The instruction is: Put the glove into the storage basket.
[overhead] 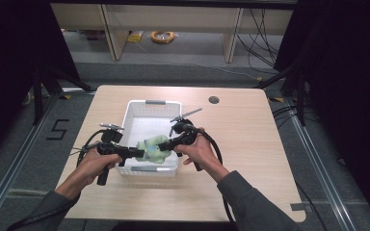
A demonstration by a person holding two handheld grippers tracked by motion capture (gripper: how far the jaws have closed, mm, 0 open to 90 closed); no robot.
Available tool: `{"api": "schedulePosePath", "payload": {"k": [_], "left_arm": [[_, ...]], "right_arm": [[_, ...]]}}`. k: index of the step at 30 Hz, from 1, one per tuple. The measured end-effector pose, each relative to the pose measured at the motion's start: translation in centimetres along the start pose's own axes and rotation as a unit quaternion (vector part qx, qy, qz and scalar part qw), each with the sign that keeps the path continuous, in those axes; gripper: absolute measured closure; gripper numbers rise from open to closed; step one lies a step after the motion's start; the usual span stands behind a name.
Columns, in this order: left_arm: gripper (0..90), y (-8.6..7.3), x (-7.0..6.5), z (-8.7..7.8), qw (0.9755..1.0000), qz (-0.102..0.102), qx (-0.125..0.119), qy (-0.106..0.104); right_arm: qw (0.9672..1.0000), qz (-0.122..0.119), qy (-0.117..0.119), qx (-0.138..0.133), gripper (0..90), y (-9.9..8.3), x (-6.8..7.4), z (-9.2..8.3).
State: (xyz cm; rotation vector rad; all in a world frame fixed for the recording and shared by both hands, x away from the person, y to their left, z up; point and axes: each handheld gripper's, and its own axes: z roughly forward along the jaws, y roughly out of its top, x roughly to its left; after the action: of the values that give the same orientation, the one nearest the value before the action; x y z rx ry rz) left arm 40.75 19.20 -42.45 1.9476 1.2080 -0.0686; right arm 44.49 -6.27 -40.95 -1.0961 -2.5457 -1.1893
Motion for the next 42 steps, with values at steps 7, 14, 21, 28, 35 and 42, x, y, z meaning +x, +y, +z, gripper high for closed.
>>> {"api": "schedulePosePath", "payload": {"k": [7, 14, 21, 28, 35, 42], "left_arm": [[72.1, -0.3, 1.0, 0.7, 0.9998, 0.0, 0.015, 0.012], [71.7, -0.6, 1.5, 1.2, 0.9988, 0.009, 0.039, 0.026], [70.7, -0.8, 1.7, 1.6, 0.9969, 0.023, 0.063, 0.041], [67.5, -0.7, 1.7, 2.2, 0.9951, 0.036, 0.076, 0.053], [59.8, -0.2, 1.6, 2.4, 0.9951, 0.036, 0.069, 0.06], [55.7, 0.0, 1.3, 2.0, 0.9962, 0.031, 0.046, 0.066]], "right_arm": [[0.9998, 0.011, -0.005, 0.013, 72.7, -0.1, -0.4, 1.6], [0.9994, 0.019, -0.006, 0.03, 71.9, -0.3, -0.4, 2.9], [0.9985, 0.03, -0.012, 0.045, 69.0, -0.8, -0.7, 3.8], [0.9971, 0.011, -0.039, 0.065, 63.9, -0.8, -0.8, 4.6], [0.9937, -0.007, -0.071, 0.086, 56.2, -0.7, -0.8, 5.1], [0.9941, -0.009, -0.086, 0.066, 47.1, 0.5, -0.5, 4.3]]}}
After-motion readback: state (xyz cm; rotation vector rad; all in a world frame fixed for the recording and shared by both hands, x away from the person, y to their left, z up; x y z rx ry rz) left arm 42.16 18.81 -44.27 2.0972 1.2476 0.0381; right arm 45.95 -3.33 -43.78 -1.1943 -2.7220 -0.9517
